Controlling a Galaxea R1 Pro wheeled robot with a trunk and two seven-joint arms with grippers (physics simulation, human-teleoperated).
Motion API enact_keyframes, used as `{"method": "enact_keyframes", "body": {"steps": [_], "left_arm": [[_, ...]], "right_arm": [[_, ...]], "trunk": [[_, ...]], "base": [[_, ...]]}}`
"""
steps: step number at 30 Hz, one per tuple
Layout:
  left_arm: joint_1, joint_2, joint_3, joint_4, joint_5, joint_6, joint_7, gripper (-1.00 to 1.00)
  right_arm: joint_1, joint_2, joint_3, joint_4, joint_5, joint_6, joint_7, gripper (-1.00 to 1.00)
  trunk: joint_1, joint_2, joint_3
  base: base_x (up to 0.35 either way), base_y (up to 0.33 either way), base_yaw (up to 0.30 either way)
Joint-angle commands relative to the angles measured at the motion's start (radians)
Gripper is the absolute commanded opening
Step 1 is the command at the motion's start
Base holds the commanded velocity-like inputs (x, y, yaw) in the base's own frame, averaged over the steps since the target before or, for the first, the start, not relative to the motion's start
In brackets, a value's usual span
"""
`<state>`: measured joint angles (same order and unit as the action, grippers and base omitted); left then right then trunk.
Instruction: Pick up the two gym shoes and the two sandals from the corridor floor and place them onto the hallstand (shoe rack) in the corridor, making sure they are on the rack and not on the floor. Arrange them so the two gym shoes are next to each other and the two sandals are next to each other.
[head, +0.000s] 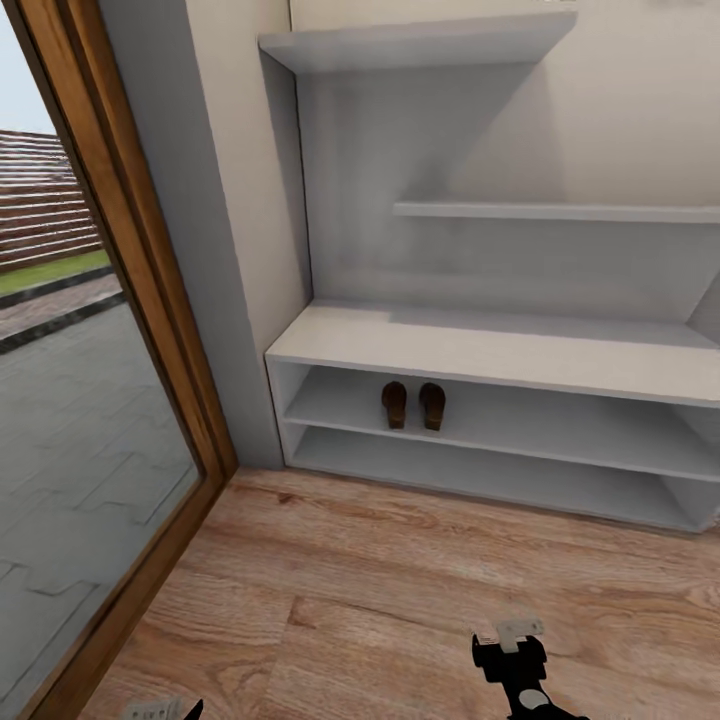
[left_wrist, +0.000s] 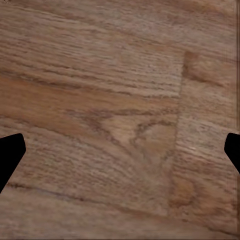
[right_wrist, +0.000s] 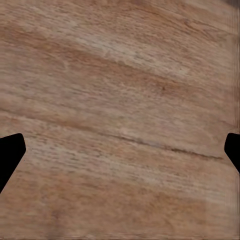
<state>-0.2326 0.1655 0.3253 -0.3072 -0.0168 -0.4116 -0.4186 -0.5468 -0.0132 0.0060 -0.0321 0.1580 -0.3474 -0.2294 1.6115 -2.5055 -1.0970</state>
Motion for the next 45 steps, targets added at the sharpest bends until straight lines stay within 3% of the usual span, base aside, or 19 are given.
{"method": "enact_keyframes", "body": {"steps": [1, 17, 36, 45], "left_arm": [[-0.001, 0.0, 0.008, 0.001, -0.001, -0.001, -0.009, 1.0], [-0.001, 0.002, 0.008, 0.004, 0.012, -0.001, 0.003, 1.0], [-0.001, 0.002, 0.006, 0.004, 0.008, -0.003, 0.073, 1.0], [-0.001, 0.002, 0.003, 0.008, 0.004, -0.048, 0.105, 1.0]], "right_arm": [[0.001, -0.001, 0.0, 0.001, 0.01, -0.001, -0.006, 1.0], [0.022, -0.008, -0.007, 0.0, 0.005, -0.018, -0.007, 1.0], [0.025, -0.045, -0.059, 0.0, -0.001, -0.055, -0.006, 1.0], [0.025, -0.068, -0.069, -0.002, -0.002, -0.057, -0.007, 1.0]], "trunk": [[0.0, 0.0, -0.001], [0.0, 0.0, -0.001], [0.0, 0.0, -0.001], [0.0, 0.0, -0.001]], "base": [[0.0, 0.0, -0.21], [0.0, 0.0, -0.251], [0.0, 0.0, -0.267], [0.0, 0.0, -0.267]]}}
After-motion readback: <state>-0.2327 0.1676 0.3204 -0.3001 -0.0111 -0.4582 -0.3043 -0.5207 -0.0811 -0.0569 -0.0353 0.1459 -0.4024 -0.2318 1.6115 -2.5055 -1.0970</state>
